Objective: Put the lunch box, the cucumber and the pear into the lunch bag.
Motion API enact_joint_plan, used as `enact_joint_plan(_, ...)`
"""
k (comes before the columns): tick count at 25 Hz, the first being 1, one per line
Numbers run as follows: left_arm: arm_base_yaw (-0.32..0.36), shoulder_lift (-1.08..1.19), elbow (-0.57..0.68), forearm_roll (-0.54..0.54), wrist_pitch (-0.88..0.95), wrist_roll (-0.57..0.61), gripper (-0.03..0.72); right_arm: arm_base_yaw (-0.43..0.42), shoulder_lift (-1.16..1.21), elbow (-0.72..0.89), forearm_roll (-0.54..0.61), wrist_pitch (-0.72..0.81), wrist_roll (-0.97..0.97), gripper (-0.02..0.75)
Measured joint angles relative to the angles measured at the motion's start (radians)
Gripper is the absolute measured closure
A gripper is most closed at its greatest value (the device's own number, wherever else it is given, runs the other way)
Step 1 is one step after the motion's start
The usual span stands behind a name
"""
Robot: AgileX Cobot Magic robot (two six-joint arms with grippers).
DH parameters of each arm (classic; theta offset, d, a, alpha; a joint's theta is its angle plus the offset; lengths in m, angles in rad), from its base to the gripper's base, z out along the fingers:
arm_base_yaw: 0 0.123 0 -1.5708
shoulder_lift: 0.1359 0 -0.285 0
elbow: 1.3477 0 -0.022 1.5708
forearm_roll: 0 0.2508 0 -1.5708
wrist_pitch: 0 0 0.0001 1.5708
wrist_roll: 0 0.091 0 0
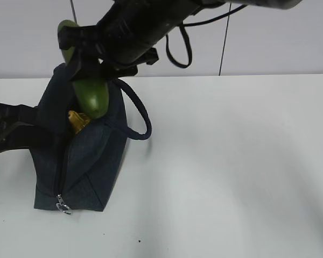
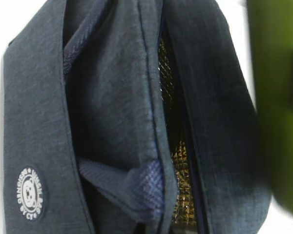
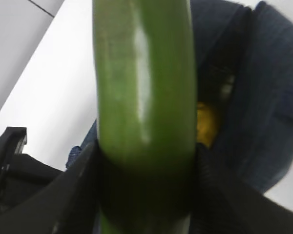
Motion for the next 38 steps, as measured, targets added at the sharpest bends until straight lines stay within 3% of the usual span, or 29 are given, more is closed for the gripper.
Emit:
enact_joint_plan(6, 0.000, 0.000, 0.000, 0.000, 0.000, 0.000, 0.706, 0.006, 0.116, 0.000, 0.259, -0.029, -0.147, 0.349)
enact_joint_plan(11, 0.000, 0.000, 0.000, 0.000, -0.011, 0.000, 0.706, 0.006, 0.161, 0.000, 0.294, -0.066, -0.177, 0.349)
enact_joint_plan(24, 0.000, 0.000, 0.000, -0.005, -0.004, 0.000, 0.706, 0.006, 0.156, -0.007, 0.112, -0.036, -0.196, 0.234)
enact_joint_plan(38, 0.000, 0.000, 0.000, -0.005, -0.004, 0.001, 0.706, 0.006, 0.004, -0.008, -0.172, 0.002, -0.131, 0.227)
